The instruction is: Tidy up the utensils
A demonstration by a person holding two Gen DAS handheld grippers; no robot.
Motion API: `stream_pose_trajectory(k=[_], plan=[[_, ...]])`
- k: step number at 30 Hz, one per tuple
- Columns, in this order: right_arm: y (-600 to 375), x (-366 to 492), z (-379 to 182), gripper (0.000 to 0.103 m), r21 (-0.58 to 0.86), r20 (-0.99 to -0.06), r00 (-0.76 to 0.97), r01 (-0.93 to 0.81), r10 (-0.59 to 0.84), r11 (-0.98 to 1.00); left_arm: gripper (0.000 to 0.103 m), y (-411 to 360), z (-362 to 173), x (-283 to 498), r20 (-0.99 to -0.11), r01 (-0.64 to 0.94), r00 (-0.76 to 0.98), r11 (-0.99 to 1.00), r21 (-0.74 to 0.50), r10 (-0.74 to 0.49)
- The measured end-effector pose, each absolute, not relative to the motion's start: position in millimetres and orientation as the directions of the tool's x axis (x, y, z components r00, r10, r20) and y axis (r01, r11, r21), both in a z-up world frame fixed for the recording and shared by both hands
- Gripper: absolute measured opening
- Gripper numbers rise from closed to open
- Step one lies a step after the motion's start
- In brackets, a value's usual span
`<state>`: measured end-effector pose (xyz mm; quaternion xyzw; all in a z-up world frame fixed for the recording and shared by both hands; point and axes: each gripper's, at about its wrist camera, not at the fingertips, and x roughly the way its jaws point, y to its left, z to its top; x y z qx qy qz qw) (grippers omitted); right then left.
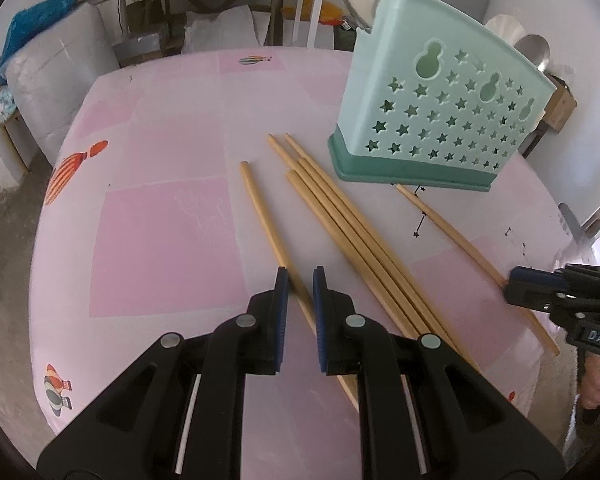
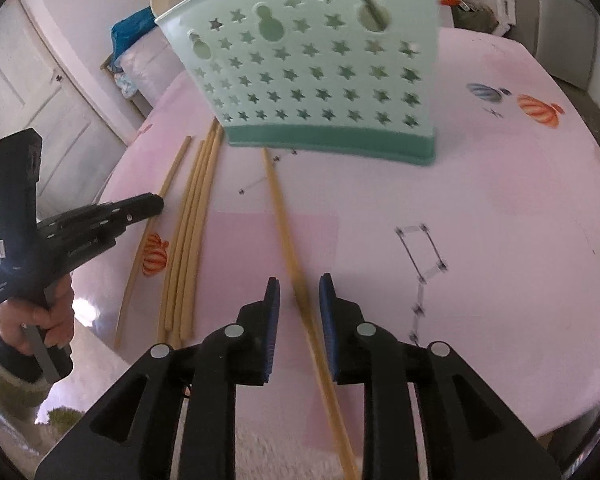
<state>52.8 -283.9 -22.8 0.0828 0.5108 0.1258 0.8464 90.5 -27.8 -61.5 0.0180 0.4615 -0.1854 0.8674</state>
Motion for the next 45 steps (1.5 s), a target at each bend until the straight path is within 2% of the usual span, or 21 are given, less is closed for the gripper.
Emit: stream_pose_trajectory(k=[15,19,24,33,37,41,45], plan=[[-237,104,-24,0.022,0.18,-0.833,0.487,-0.21,0.263,0.961,0.011,-30,-60,124,-0.818,0.297,0.495,0.942,-0.159,-0.294],[-237,108,-25,0.009,0.166,-0.831,0.503,-0.187,0.239,0.968,0.01,-36,-60,121,-0.813,0.31,0.519,0.945,-0.107,-0.262],[-244,103,-26,0.007,0.201,-0.825,0.502,-0.168,0.259,0.965,0.007,-40,-58,110,-0.81,0.331,0.54,0.943,-0.042,-0.226],[-263,82,-28,0.007,0.273,-0.817,0.497,-0.114,0.293,0.955,0.007,-37,-54,92,-0.83,0.35,0.515,0.937,-0.023,-0.213],[-268,81,-29,0.007,0.289,-0.818,0.489,-0.105,0.302,0.952,0.009,-36,-54,96,-0.834,0.339,0.511,0.94,-0.026,-0.207],[-269,82,-29,0.008,0.307,-0.818,0.479,-0.104,0.319,0.946,0.015,-37,-54,103,-0.839,0.333,0.503,0.942,-0.033,-0.207],[-266,82,-27,0.008,0.293,-0.821,0.48,-0.111,0.309,0.95,0.015,-40,-56,108,-0.836,0.329,0.512,0.944,-0.019,-0.195]])
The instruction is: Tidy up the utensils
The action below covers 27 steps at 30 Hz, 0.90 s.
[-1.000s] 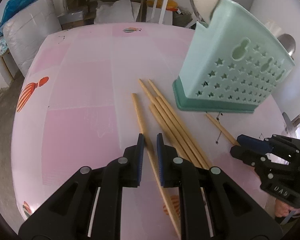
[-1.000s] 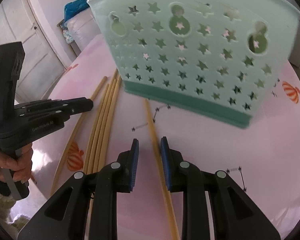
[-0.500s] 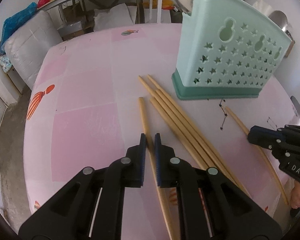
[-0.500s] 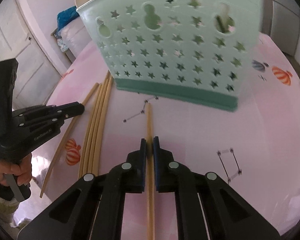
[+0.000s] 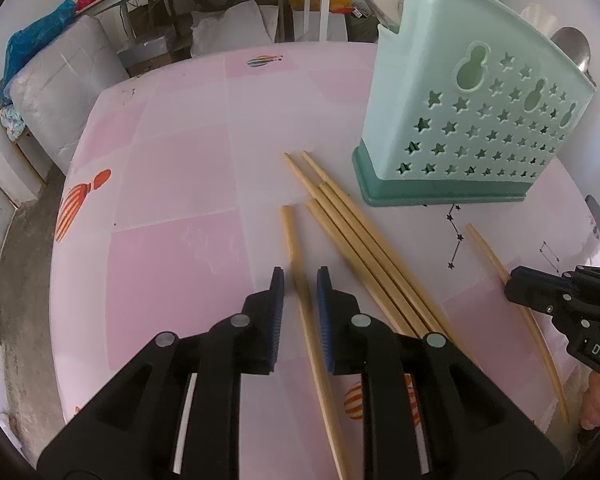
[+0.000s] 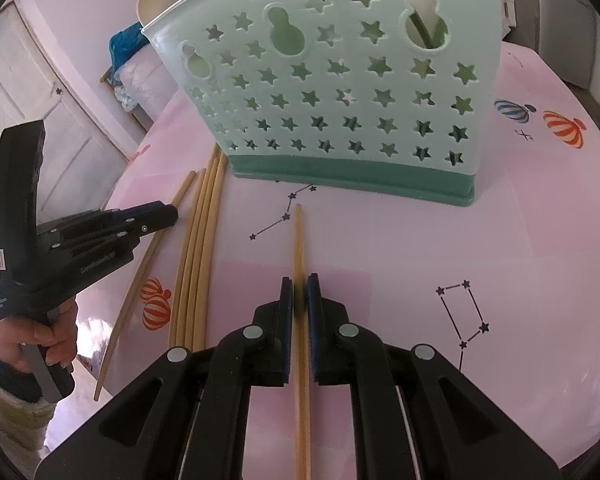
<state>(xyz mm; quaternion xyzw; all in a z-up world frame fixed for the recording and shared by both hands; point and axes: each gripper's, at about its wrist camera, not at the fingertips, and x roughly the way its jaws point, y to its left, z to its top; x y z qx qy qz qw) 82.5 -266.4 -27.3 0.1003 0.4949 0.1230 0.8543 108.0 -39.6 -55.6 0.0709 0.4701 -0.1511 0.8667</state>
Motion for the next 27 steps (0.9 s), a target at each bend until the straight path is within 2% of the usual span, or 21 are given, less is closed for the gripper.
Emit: stream_pose_trajectory(k=[4,10,27], plan=[[-261,84,-26,0.009,0.275,-0.825,0.478,-0.126,0.301,0.953,0.015,-40,-57,112,-0.833,0.327,0.521,0.945,-0.009,-0.188],[-248,86,-24,0.022,0.24,-0.829,0.477,-0.17,0.293,0.956,0.015,-44,-57,109,-0.827,0.331,0.533,0.944,0.011,-0.177],[-244,85,-26,0.022,0.222,-0.826,0.493,-0.165,0.275,0.961,0.015,-42,-56,110,-0.822,0.333,0.542,0.943,0.019,-0.175]])
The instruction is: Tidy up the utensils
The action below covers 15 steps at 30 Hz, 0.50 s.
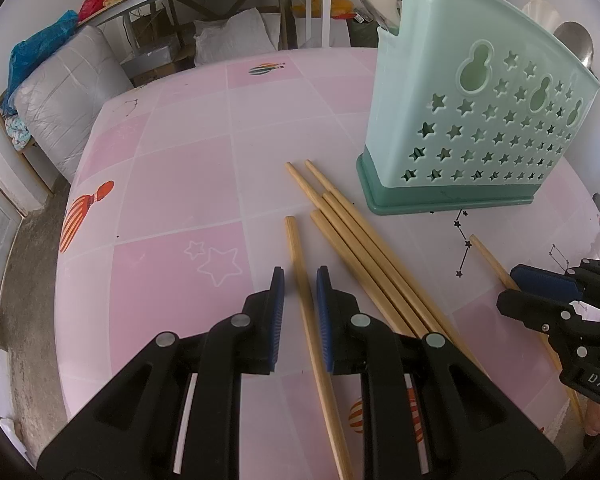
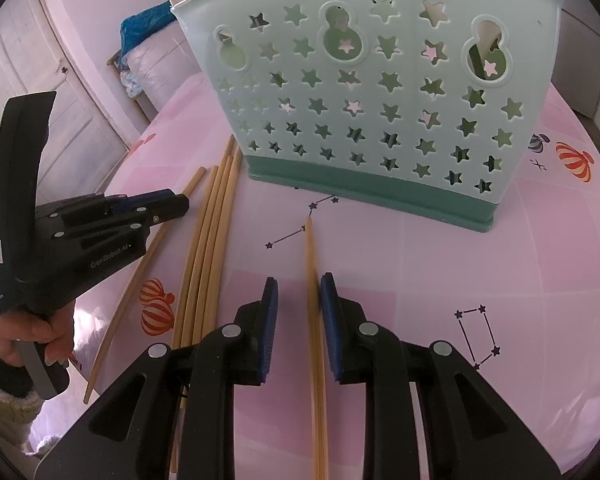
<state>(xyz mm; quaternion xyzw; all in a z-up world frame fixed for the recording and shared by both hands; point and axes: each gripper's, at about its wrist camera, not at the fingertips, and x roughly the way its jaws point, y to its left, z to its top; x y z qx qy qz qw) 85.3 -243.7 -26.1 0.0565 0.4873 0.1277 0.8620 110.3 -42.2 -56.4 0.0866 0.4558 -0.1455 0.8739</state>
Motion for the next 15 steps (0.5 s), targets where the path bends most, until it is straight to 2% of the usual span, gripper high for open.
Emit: stream_pose_trajectory(k=[9,13,15], plan=[[-242.7,89.0,-27.3,0.02,0.209,-0.819,0.509,-0.166,0.265,0.964,0.015,-42.0,-55.4,109.2,-0.819,0.331,0.55,0.943,0.03,-0.167],[-242.1,89.1,-28.8,0.008,0.181,-0.813,0.532,-0.158,0.238,0.971,0.014,-46.1,-55.6,105.7,-0.814,0.329,0.562,0.943,0.054,-0.15],[-246.1,89.4,-29.8,0.007,0.203,-0.808,0.533,-0.145,0.25,0.968,0.014,-48.7,-55.1,104.3,-0.811,0.33,0.569,0.941,0.071,-0.138]])
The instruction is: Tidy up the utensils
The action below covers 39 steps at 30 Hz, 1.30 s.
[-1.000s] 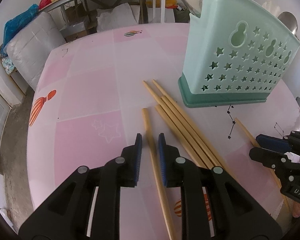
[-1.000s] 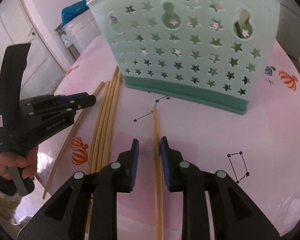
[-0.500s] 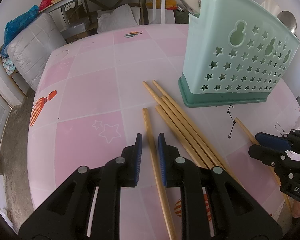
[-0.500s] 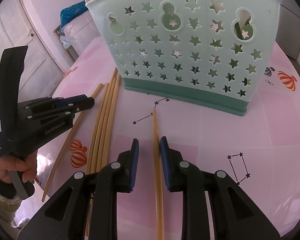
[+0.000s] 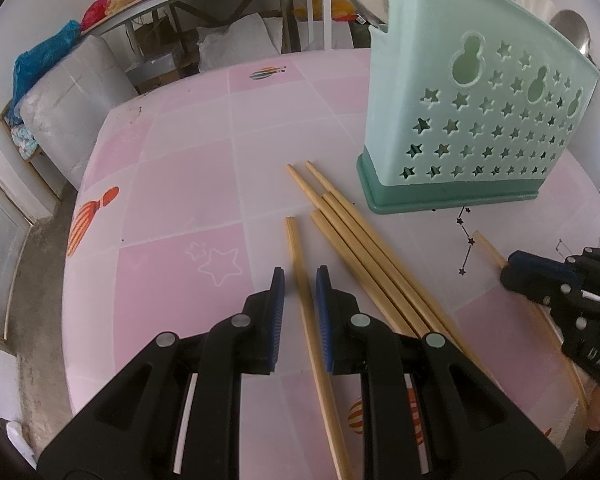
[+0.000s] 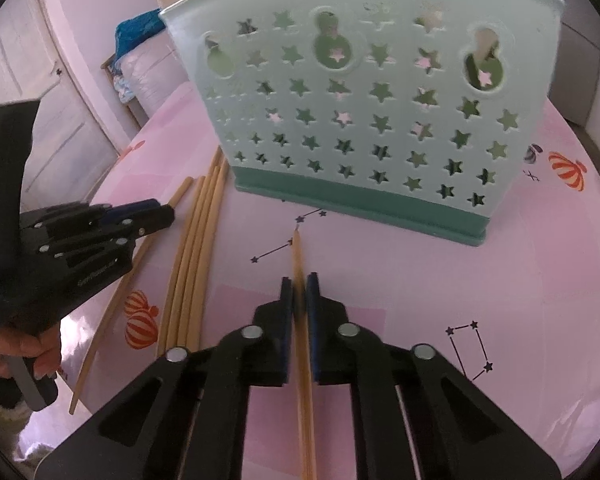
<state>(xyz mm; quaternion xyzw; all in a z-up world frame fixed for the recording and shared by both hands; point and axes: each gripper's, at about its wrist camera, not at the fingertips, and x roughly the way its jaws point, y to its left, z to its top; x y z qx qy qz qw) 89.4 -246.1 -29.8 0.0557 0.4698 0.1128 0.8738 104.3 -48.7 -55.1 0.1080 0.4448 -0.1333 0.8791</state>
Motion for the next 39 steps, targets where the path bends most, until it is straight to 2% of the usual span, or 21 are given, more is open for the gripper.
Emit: stream_pose_trajectory(k=[6,24,35,39], plan=[[-257,85,-27,0.007,0.262,-0.788,0.545,-0.125,0.287,0.957,0.014,-54,-55,101,-0.806,0.327,0.58,0.94,0.094,-0.121],[-301,68,38,0.007,0.367,-0.653,0.686,-0.085,0.322,0.926,0.014,-54,-54,101,-0.801,0.332,0.589,0.936,0.117,-0.108],[-308,64,43,0.007,0.383,-0.635,0.703,-0.074,0.32,0.921,0.006,-56,-53,100,-0.802,0.342,0.587,0.932,0.118,-0.114],[-309,62,46,0.007,0.384,-0.627,0.711,-0.072,0.318,0.92,0.005,-51,-51,101,-0.81,0.341,0.568,0.937,0.071,-0.145]])
